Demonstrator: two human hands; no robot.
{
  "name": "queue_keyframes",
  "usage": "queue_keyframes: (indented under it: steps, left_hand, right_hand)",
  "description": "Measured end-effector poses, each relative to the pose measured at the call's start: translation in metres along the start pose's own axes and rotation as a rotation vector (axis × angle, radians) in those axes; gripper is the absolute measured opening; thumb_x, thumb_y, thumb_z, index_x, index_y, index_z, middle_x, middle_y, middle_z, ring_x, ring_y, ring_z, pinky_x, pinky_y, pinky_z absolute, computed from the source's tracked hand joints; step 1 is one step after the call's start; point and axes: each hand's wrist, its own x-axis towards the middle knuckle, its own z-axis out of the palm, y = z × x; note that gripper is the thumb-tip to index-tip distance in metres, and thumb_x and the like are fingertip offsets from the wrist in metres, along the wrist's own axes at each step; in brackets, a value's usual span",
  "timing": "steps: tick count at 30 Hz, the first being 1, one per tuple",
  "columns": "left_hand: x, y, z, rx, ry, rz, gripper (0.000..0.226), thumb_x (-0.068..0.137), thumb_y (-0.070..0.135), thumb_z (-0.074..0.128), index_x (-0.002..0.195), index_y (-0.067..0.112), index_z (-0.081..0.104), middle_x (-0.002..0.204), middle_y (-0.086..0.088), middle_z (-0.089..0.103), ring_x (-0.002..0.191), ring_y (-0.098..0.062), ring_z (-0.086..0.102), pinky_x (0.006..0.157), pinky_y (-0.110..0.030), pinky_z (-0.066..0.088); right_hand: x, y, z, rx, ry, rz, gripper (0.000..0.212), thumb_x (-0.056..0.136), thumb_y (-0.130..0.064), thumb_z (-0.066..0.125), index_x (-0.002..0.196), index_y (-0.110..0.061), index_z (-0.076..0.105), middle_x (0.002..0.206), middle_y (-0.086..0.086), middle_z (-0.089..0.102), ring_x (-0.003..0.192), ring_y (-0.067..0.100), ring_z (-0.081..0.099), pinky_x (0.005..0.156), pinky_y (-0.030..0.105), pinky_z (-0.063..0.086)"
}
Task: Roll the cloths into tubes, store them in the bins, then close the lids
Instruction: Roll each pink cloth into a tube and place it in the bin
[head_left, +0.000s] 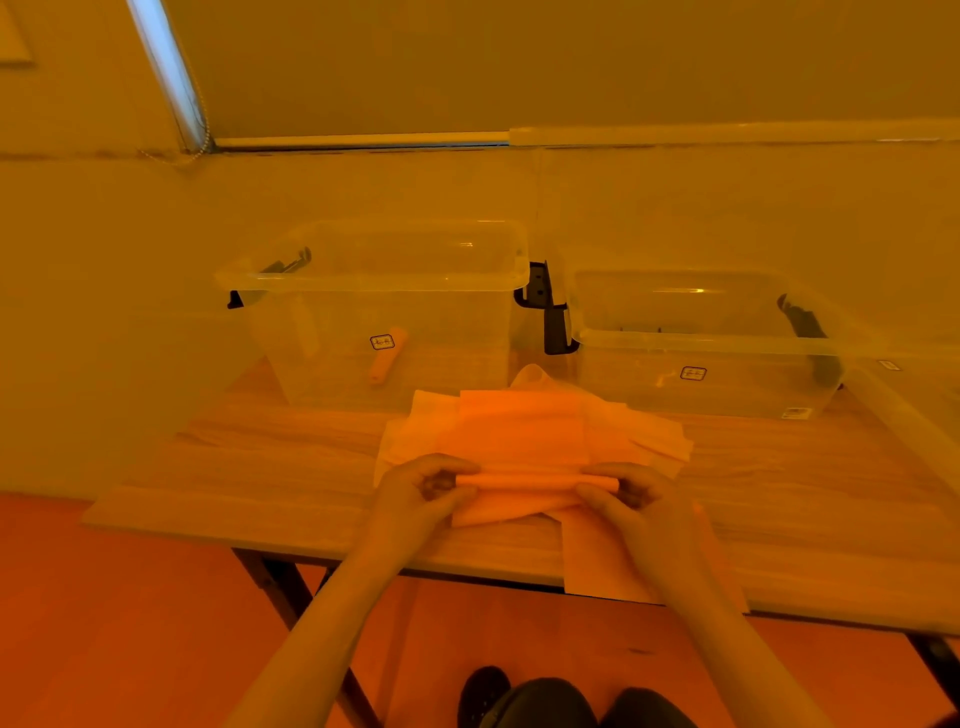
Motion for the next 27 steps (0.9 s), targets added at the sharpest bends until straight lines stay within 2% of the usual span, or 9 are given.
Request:
queue_keyframes:
  steps: [2, 5, 8, 10, 12, 15, 19, 23, 27]
  left_hand:
    - [0.005, 0.004, -0.003, 0.061, 0.010, 0.058, 0.031, 0.079, 0.006, 0.074, 0.084, 0.036, 0.069, 0.085, 0.019, 0.069, 0.079, 0.003, 0.061, 0.071, -0.013, 0.047]
    - [0.011, 0.010, -0.003, 0.134, 0.027, 0.158, 0.031, 0.079, 0.008, 0.075, 0.087, 0.038, 0.069, 0.093, 0.007, 0.058, 0.080, 0.003, 0.057, 0.068, -0.010, 0.044]
    - [0.015, 0.010, 0.001, 0.143, 0.045, 0.156, 0.029, 0.080, 0.010, 0.074, 0.087, 0.038, 0.068, 0.097, 0.005, 0.051, 0.081, 0.006, 0.053, 0.070, -0.008, 0.043]
    - [0.018, 0.007, 0.003, 0.083, 0.049, 0.129, 0.026, 0.080, 0.010, 0.074, 0.088, 0.035, 0.070, 0.105, 0.010, 0.055, 0.093, 0.005, 0.055, 0.077, -0.010, 0.044]
    - [0.020, 0.002, 0.005, -0.011, 0.052, 0.090, 0.024, 0.081, 0.009, 0.072, 0.091, 0.031, 0.072, 0.110, 0.012, 0.063, 0.105, -0.001, 0.058, 0.085, -0.017, 0.048]
    - [0.020, -0.005, 0.010, -0.155, 0.088, -0.002, 0.025, 0.082, 0.004, 0.070, 0.088, 0.028, 0.074, 0.098, 0.011, 0.072, 0.098, -0.007, 0.065, 0.082, -0.026, 0.051]
    - [0.020, -0.014, 0.015, -0.266, 0.173, -0.034, 0.027, 0.081, 0.001, 0.070, 0.085, 0.028, 0.075, 0.092, 0.002, 0.074, 0.091, -0.013, 0.066, 0.074, -0.024, 0.050]
    - [0.018, -0.016, 0.015, -0.327, 0.186, -0.054, 0.023, 0.082, 0.001, 0.069, 0.090, 0.022, 0.073, 0.095, 0.002, 0.074, 0.092, -0.012, 0.067, 0.073, -0.024, 0.052]
    - [0.016, -0.016, 0.015, -0.347, 0.165, -0.067, 0.026, 0.082, 0.002, 0.069, 0.088, 0.027, 0.075, 0.097, 0.000, 0.074, 0.093, -0.014, 0.067, 0.072, -0.025, 0.051]
  right_hand:
    - [0.002, -0.005, -0.004, -0.122, -0.001, -0.072, 0.013, 0.078, -0.024, 0.076, 0.088, -0.032, 0.071, 0.084, -0.013, 0.068, 0.077, -0.007, 0.060, 0.065, 0.009, 0.047]
    - [0.007, -0.008, -0.009, -0.216, 0.001, -0.126, 0.011, 0.077, -0.033, 0.073, 0.087, -0.028, 0.073, 0.069, -0.009, 0.062, 0.065, -0.004, 0.054, 0.059, 0.010, 0.042]
    - [0.019, -0.005, -0.011, -0.211, 0.039, -0.153, 0.017, 0.073, -0.032, 0.075, 0.088, -0.025, 0.076, 0.081, -0.006, 0.058, 0.075, -0.003, 0.052, 0.067, 0.009, 0.041]
    - [0.029, -0.003, -0.009, -0.171, 0.046, -0.128, 0.014, 0.074, -0.021, 0.079, 0.088, -0.022, 0.076, 0.094, -0.008, 0.054, 0.088, -0.008, 0.050, 0.075, 0.007, 0.041]
    - [0.036, -0.002, -0.005, -0.066, 0.029, -0.077, 0.016, 0.075, -0.013, 0.077, 0.089, -0.019, 0.075, 0.104, -0.013, 0.058, 0.098, -0.012, 0.052, 0.082, 0.008, 0.045]
    - [0.038, 0.001, -0.001, 0.159, 0.033, 0.001, 0.017, 0.075, -0.003, 0.075, 0.091, -0.008, 0.074, 0.102, -0.006, 0.070, 0.096, 0.002, 0.064, 0.082, 0.017, 0.053]
    - [0.032, 0.008, 0.001, 0.243, 0.010, 0.017, 0.019, 0.074, 0.000, 0.075, 0.092, -0.003, 0.073, 0.102, -0.001, 0.073, 0.097, 0.007, 0.067, 0.082, 0.025, 0.056]
    - [0.028, 0.011, 0.003, 0.250, -0.079, 0.016, 0.021, 0.073, 0.002, 0.075, 0.094, -0.003, 0.073, 0.102, -0.002, 0.073, 0.099, 0.007, 0.067, 0.084, 0.022, 0.055]
    - [0.027, 0.013, 0.001, 0.244, -0.095, 0.039, 0.024, 0.076, -0.002, 0.074, 0.099, -0.007, 0.073, 0.103, -0.006, 0.073, 0.099, 0.006, 0.067, 0.080, 0.020, 0.055]
